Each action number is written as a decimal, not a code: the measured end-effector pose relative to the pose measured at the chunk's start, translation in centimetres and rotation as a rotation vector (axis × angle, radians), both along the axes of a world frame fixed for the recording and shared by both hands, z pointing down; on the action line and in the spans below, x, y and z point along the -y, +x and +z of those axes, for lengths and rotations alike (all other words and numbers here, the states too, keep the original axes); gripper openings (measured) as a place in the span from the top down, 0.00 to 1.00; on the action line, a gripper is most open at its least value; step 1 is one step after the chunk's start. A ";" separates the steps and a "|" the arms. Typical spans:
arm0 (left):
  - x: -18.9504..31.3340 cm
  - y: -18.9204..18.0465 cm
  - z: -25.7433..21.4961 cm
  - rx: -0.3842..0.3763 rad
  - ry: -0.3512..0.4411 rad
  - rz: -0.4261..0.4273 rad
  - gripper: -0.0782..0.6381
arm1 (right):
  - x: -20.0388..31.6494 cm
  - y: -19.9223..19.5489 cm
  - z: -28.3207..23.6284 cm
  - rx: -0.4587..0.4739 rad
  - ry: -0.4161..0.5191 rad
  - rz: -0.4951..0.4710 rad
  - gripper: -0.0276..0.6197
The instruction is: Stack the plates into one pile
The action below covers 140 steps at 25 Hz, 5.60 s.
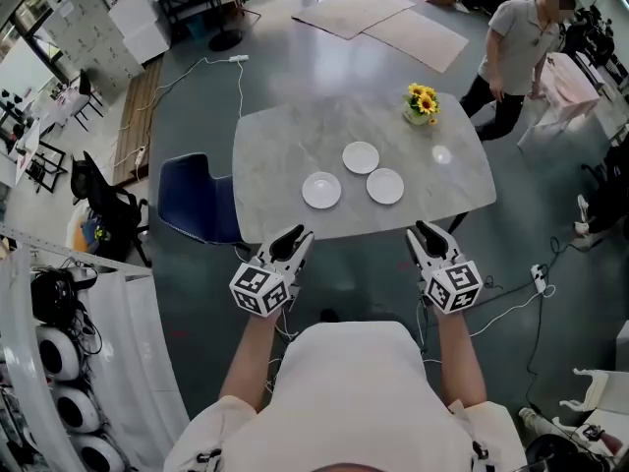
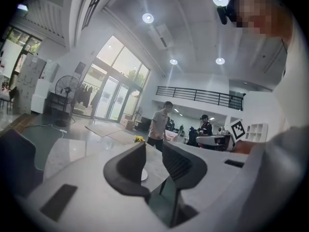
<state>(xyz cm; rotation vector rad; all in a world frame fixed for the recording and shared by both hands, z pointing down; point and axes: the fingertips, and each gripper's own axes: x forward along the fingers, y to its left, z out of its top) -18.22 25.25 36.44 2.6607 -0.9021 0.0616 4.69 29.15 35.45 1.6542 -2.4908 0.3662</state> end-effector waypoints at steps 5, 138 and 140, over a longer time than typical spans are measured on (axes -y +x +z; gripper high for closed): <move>0.4 -0.4 0.8 -0.003 -0.019 0.002 0.73 | 0.1 -0.2 0.3 0.003 -0.009 0.013 0.76; 33.1 20.7 40.7 0.412 -0.718 -0.002 0.73 | 35.0 10.9 41.5 0.177 -0.825 0.099 0.82; 33.6 20.4 40.7 0.410 -0.721 -0.007 0.73 | 35.8 10.6 41.5 0.173 -0.823 0.087 0.83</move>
